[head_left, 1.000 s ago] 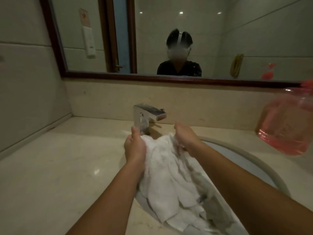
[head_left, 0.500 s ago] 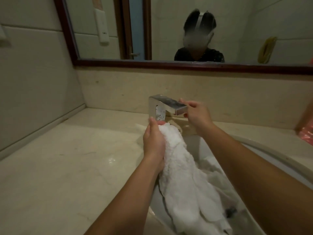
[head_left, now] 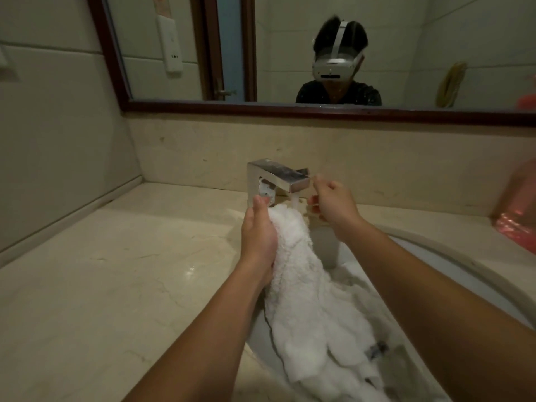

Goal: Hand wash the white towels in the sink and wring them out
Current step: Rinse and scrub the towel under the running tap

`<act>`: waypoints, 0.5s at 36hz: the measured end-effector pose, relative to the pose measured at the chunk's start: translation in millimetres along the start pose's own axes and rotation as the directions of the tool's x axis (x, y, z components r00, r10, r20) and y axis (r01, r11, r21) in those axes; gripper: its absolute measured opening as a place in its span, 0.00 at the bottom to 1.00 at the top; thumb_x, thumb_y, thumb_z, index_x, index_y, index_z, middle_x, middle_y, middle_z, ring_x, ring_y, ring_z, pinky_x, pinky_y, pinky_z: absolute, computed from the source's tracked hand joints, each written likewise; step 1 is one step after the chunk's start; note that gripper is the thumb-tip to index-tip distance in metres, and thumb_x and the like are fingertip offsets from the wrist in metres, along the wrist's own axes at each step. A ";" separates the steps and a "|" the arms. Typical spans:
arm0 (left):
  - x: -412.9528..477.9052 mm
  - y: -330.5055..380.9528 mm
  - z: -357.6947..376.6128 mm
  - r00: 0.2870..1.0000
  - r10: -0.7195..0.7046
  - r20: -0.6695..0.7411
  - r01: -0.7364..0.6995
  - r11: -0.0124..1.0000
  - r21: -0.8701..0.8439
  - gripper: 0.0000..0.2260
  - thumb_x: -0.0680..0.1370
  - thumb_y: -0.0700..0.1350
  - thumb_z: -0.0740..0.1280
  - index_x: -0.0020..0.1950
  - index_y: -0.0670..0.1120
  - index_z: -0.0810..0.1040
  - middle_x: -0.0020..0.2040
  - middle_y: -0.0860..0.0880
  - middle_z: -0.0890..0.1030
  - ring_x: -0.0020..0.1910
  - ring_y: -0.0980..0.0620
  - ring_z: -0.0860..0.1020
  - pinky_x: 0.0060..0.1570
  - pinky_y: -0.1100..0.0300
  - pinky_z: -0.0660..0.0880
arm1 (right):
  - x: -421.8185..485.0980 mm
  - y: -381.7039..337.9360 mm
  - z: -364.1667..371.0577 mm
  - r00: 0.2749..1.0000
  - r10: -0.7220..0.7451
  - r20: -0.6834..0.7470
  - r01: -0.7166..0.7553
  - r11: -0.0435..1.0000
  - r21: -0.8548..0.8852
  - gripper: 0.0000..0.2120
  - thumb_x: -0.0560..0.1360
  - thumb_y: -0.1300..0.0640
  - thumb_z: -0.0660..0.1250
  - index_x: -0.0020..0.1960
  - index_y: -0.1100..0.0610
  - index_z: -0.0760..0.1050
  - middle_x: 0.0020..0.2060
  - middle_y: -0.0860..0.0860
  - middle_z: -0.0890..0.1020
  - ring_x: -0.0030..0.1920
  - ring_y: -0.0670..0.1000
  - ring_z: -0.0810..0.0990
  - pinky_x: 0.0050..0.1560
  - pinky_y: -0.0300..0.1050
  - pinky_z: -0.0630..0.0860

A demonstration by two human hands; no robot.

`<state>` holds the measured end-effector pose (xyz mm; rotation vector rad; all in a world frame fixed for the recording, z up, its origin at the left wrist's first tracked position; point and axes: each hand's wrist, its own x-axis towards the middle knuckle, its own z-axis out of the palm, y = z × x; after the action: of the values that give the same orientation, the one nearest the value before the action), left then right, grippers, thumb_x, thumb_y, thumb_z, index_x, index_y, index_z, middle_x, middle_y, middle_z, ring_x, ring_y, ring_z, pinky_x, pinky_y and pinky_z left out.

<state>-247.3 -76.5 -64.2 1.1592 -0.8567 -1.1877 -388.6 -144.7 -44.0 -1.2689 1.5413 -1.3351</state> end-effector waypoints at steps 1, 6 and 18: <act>0.7 -0.5 0.1 1.000 -0.027 0.004 0.027 1.000 -0.016 0.28 0.85 0.68 0.53 0.74 0.51 0.77 0.67 0.47 0.82 0.65 0.45 0.80 0.68 0.43 0.78 | -7.2 3.8 -1.8 0.998 0.046 0.046 -0.045 0.999 -0.026 0.19 0.88 0.41 0.58 0.60 0.54 0.80 0.45 0.53 0.84 0.42 0.51 0.81 0.46 0.48 0.77; 0.4 -1.2 1.4 0.987 -0.145 0.065 0.152 0.982 -0.116 0.31 0.84 0.68 0.57 0.66 0.43 0.81 0.55 0.43 0.88 0.54 0.42 0.87 0.59 0.43 0.83 | -43.5 35.5 -3.0 0.898 0.280 0.339 -0.272 0.960 -0.071 0.33 0.81 0.25 0.53 0.62 0.50 0.82 0.56 0.53 0.87 0.59 0.56 0.85 0.62 0.53 0.80; 11.2 4.7 1.0 0.992 -0.108 0.059 0.106 0.994 0.041 0.27 0.86 0.64 0.57 0.61 0.44 0.83 0.54 0.43 0.87 0.54 0.42 0.85 0.58 0.46 0.82 | -56.2 45.4 -48.9 0.805 0.337 0.488 -0.433 0.896 0.095 0.27 0.79 0.38 0.72 0.68 0.57 0.81 0.54 0.55 0.88 0.53 0.55 0.86 0.55 0.53 0.84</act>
<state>-244.9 -87.8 -60.2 1.2169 -0.8755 -1.3054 -430.3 -78.7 -82.8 -0.9798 1.2044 -0.8215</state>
